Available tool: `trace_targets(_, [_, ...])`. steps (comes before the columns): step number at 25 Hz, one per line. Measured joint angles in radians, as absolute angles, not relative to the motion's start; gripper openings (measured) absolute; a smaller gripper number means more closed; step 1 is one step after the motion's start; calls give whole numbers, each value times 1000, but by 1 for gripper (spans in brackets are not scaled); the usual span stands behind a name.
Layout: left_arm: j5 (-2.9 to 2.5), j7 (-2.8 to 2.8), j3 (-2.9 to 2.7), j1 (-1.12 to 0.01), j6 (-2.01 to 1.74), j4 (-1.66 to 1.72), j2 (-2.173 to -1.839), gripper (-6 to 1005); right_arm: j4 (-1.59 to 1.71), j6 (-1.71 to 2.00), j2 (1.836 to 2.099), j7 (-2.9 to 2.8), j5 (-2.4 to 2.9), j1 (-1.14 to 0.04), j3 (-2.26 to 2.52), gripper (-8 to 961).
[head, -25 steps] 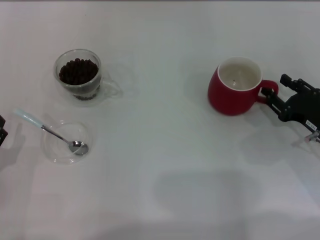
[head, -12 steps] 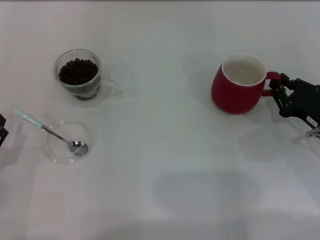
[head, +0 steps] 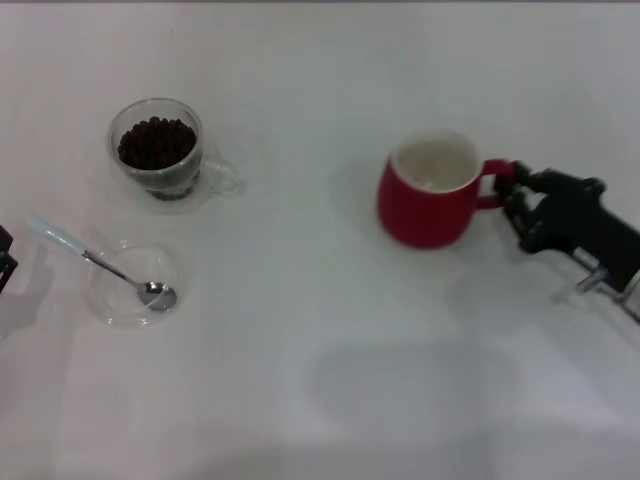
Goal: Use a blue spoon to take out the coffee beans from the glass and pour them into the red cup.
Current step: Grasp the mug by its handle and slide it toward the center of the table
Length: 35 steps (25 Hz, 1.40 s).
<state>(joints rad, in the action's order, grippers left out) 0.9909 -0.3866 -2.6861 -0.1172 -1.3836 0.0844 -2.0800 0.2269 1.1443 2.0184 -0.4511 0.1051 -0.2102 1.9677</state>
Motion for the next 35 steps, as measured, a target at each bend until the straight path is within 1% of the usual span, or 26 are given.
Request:
trace_targets(9, [990,-387,-2686,-125,-1384,84,-2080,858,352,1107,2021,-453,99,-211,2172,170])
trace_targets(27, [982,-387,-2686,-138,-1384,86,-2080,859,353,1086,2019,-454,100,-212,2178,138])
trace_targets(35, [982,-387,-2686,-141,-1384,86,-2080,859,344,1107,2016,-443,105,-205,2191,139])
